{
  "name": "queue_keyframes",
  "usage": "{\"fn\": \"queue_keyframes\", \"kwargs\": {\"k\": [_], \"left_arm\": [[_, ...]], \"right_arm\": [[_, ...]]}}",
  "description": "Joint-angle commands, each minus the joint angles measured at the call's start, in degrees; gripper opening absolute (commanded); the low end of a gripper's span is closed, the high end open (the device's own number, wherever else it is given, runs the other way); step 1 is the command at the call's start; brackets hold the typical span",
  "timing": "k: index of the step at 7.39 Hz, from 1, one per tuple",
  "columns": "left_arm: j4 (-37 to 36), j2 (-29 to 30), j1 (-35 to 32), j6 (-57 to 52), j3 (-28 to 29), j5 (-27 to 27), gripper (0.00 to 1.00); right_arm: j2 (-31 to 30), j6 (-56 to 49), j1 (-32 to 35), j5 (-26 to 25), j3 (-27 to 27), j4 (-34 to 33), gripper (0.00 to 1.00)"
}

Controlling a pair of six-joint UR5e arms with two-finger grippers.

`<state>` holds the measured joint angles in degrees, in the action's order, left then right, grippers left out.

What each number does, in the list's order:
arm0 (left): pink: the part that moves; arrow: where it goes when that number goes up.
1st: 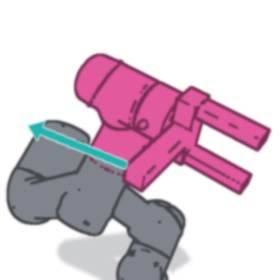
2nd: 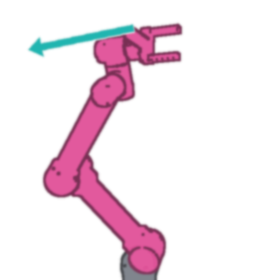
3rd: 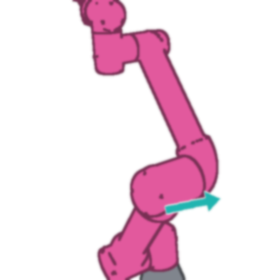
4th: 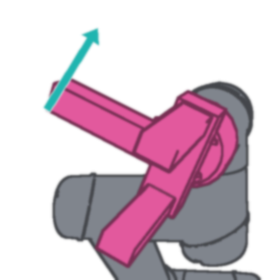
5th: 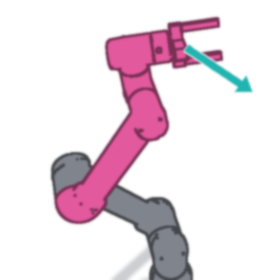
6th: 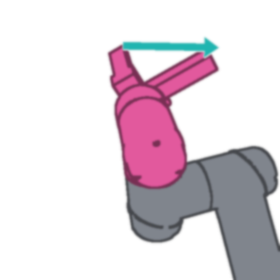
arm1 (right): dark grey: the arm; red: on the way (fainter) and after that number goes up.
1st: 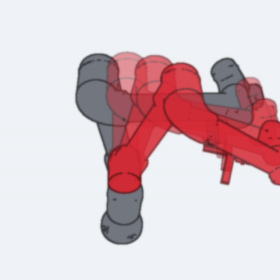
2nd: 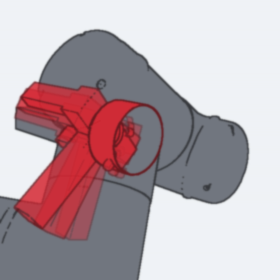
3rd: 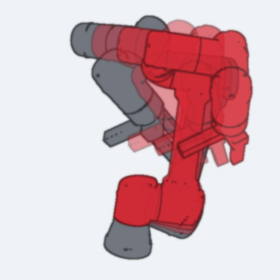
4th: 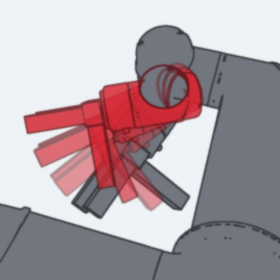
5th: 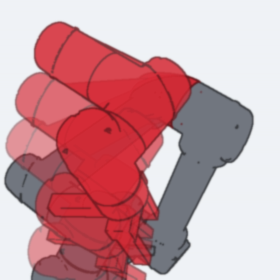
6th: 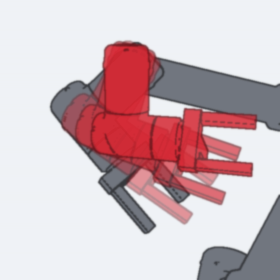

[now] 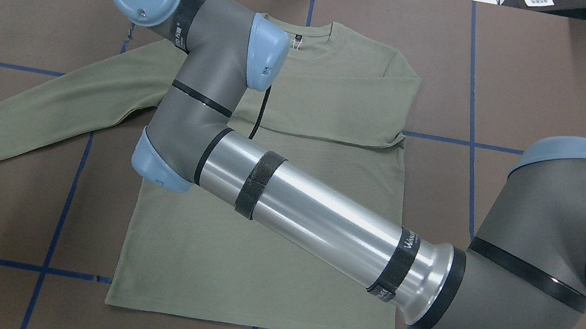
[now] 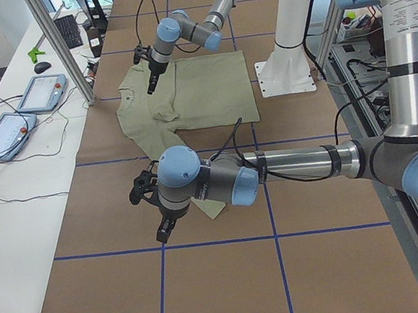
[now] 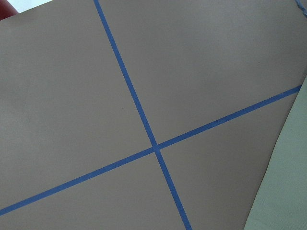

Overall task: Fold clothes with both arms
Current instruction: 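Carry the sleeve with the right gripper across the shirt body and release, then raise the right gripper away from the shirt toward its side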

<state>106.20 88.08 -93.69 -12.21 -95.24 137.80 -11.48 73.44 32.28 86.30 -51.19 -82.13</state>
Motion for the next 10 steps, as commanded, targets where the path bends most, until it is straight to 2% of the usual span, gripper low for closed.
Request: {"fn": "queue_keyframes", "kwargs": {"k": [1, 2, 3, 4, 5, 6, 7, 9, 10], "left_arm": [[6.35, 8.53, 0.61, 0.16, 8.77, 0.01, 1.0], [9.35, 10.68, 0.96, 0.43, 12.76, 0.1, 1.0], [13.9, 10.18, 1.14, 0.34, 13.93, 0.1, 1.0], [18.21, 7.92, 2.79, 1.82, 13.68, 0.53, 1.0], [18.86, 6.59, 7.16, 10.71, 13.59, 0.54, 1.0], [23.31, 4.75, 9.64, 19.15, 13.59, 0.1, 1.0], [31.18, 1.25, 12.97, 28.11, 13.68, -0.34, 1.0], [46.75, -4.82, 21.66, 45.26, 13.77, -6.2, 1.0], [47.51, -5.46, 25.1, 49.34, 14.03, -7.71, 0.99]], "right_arm": [[-1.43, -4.77, 6.27, 10.57, 0.04, -0.57, 1.0], [-3.35, -8.45, 9.88, 15.86, -0.48, -1.27, 1.0], [-5.9, -13.27, 13.74, 21.22, -2.67, -4.5, 1.0], [-11.23, -20.11, 18.22, 26.32, -8.6, -8.45, 1.0], [-16.85, -26.36, 22.09, 30.29, -13.8, -10.14, 1.0], [-22.56, -30.07, 25.0, 32.68, -18.2, -10.5, 1.0], [-28.28, -32.63, 26.51, 34.09, -23.81, -10.51, 1.0], [-39.27, -37.63, 31.34, 39.19, -33.14, -10.07, 1.0], [-42.89, -38.71, 32.23, 39.21, -36.32, -10.07, 1.0]]}}
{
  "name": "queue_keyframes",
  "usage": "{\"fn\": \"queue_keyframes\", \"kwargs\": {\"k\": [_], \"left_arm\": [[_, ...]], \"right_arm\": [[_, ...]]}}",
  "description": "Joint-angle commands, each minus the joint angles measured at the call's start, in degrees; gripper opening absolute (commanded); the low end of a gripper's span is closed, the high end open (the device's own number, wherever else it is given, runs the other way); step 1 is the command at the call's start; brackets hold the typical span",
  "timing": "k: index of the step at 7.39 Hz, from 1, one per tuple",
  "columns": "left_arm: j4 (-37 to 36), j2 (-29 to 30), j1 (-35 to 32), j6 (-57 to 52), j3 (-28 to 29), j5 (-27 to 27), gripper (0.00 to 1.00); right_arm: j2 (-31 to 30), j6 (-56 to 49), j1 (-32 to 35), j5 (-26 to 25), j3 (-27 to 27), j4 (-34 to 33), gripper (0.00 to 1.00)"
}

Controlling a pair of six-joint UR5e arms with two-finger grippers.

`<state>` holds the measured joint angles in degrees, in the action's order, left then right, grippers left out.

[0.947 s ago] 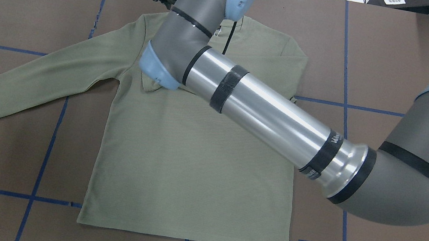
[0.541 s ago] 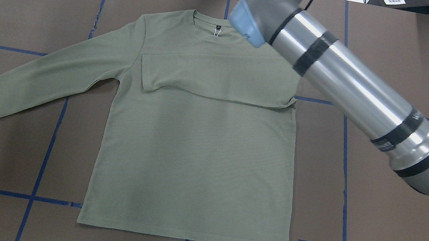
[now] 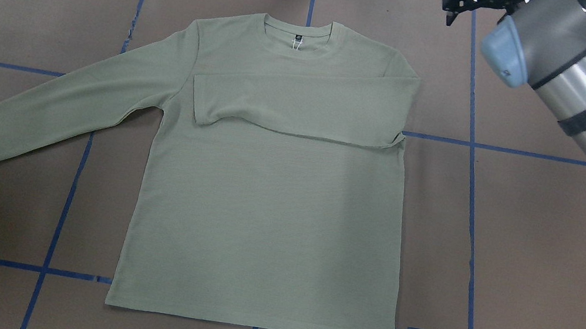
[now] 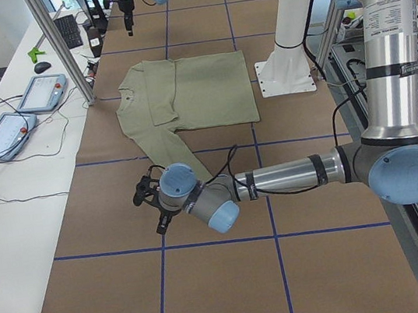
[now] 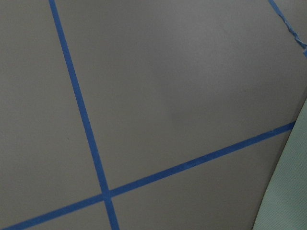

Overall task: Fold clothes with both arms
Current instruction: 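Raise the right gripper away from the shirt toward its side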

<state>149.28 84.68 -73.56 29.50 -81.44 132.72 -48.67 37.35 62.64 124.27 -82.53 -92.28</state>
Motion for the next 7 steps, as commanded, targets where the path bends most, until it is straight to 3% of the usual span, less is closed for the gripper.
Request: {"fn": "queue_keyframes", "kwargs": {"k": [1, 3, 5, 7], "left_arm": [[4.44, -2.14, 7.09, 12.9, 0.4, -2.9, 0.89], [4.7, -2.67, 9.48, 16.37, 0.67, -2.9, 0.79], [4.97, -2.85, 11.15, 16.12, 1.8, -2.82, 0.79], [10.03, -2.85, 13.08, 16.12, 5.92, -2.9, 0.77]], "right_arm": [[-7.21, -2.63, 1.87, 1.15, -6.06, 0.17, 1.0], [-7.31, -2.63, 1.87, 0.98, -6.15, 0.17, 1.0], [-7.49, -2.54, 1.87, 0.8, -6.16, 0.17, 1.0], [-7.58, -2.54, 1.87, 0.54, -6.16, 0.17, 1.0]]}}
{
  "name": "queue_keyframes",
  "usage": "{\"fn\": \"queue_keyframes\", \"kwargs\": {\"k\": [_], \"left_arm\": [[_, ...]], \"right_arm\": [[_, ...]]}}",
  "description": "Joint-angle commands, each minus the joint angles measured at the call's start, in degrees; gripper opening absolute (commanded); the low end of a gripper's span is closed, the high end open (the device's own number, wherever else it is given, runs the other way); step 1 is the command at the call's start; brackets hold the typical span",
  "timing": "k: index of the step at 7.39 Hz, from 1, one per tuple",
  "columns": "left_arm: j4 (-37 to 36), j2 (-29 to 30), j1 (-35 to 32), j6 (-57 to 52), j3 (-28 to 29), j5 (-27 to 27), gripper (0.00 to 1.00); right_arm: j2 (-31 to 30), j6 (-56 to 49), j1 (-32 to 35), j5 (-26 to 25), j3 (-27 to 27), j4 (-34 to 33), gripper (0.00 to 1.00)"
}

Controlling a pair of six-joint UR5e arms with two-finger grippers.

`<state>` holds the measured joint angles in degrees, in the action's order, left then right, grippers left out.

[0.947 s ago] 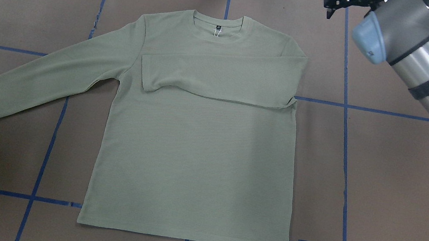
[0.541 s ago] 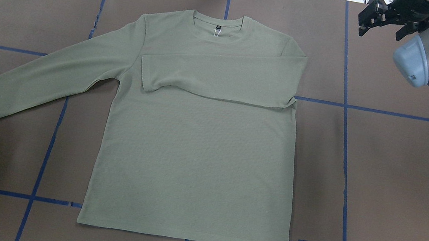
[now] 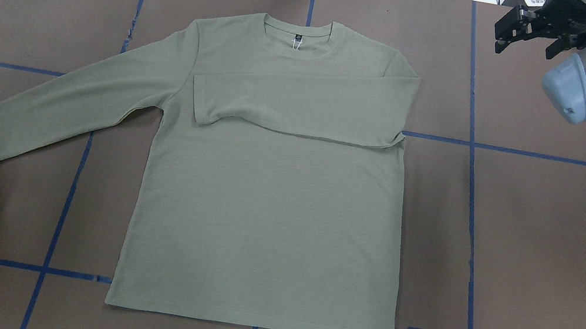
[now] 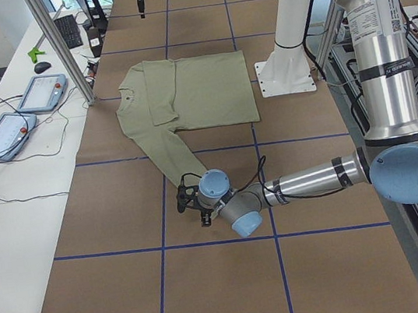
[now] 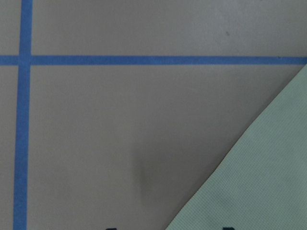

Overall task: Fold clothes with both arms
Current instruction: 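Lower the left gripper onto the other sleeve cuff and grasp it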

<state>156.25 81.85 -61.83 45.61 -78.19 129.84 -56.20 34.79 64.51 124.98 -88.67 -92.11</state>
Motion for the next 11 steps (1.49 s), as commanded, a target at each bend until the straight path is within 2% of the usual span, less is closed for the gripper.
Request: {"fn": "queue_keyframes", "kwargs": {"k": [1, 3, 10, 11], "left_arm": [[4.57, -0.03, 1.54, 0.44, 3.21, 0.06, 0.76], [4.59, 0.06, 1.54, 0.53, 3.22, 0.15, 0.71], [4.85, 0.24, 2.33, 0.62, 3.13, 0.86, 0.68], [4.85, 0.24, 2.42, 0.62, 3.13, 0.86, 0.64]], "right_arm": [[-0.48, -0.08, 0.0, -0.18, -0.01, 0.0, 1.0], [-0.49, -0.08, 0.0, -0.27, -0.1, 0.09, 1.0], [-0.58, 0.01, 0.0, -0.36, -0.1, 0.09, 1.0], [-0.58, 0.01, 0.0, -0.36, -0.01, 0.09, 1.0]]}}
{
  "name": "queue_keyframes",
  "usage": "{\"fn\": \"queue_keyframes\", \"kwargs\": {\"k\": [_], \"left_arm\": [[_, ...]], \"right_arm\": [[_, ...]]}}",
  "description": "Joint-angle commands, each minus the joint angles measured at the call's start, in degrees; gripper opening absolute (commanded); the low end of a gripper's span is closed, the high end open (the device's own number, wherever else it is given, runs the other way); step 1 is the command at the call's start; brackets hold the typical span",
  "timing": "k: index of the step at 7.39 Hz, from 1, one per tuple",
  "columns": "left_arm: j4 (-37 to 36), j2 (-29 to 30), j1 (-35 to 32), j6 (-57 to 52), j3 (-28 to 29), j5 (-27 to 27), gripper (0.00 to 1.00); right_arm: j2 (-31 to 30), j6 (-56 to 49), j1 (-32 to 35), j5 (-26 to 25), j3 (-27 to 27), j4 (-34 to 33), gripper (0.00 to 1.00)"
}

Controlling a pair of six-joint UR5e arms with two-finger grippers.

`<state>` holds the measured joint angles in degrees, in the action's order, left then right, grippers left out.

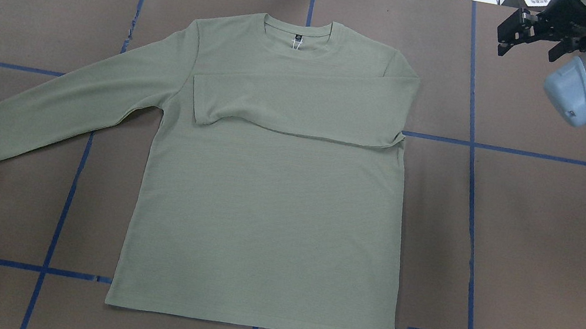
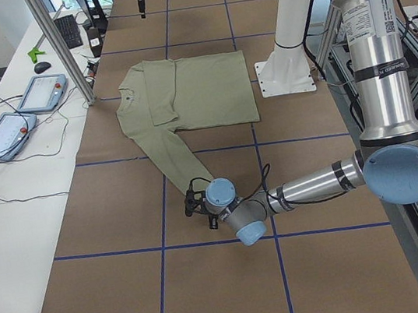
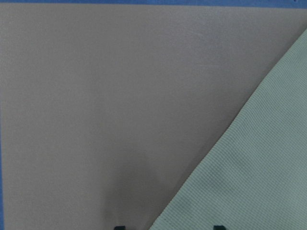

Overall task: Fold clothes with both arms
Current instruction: 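Lower the left gripper onto the other sleeve cuff and grasp it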

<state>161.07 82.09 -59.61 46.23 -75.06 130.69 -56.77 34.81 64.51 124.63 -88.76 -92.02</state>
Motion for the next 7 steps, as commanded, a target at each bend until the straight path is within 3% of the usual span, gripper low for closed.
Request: {"fn": "queue_keyframes", "kwargs": {"k": [1, 6, 7], "left_arm": [[0.04, 0.0, 0.2, 0.0, 0.0, 0.0, 0.59], [0.04, 0.0, 0.73, 0.0, 0.0, 0.0, 0.56], [0.12, -0.09, 0.64, 0.09, 0.0, 0.0, 0.39]], "right_arm": [[0.0, 0.0, 0.0, 0.09, -0.01, 0.0, 1.0], [-0.18, 0.0, 0.0, 0.09, -0.01, 0.0, 1.0], [-0.18, 0.0, 0.0, 0.09, -0.01, 0.0, 1.0]]}}
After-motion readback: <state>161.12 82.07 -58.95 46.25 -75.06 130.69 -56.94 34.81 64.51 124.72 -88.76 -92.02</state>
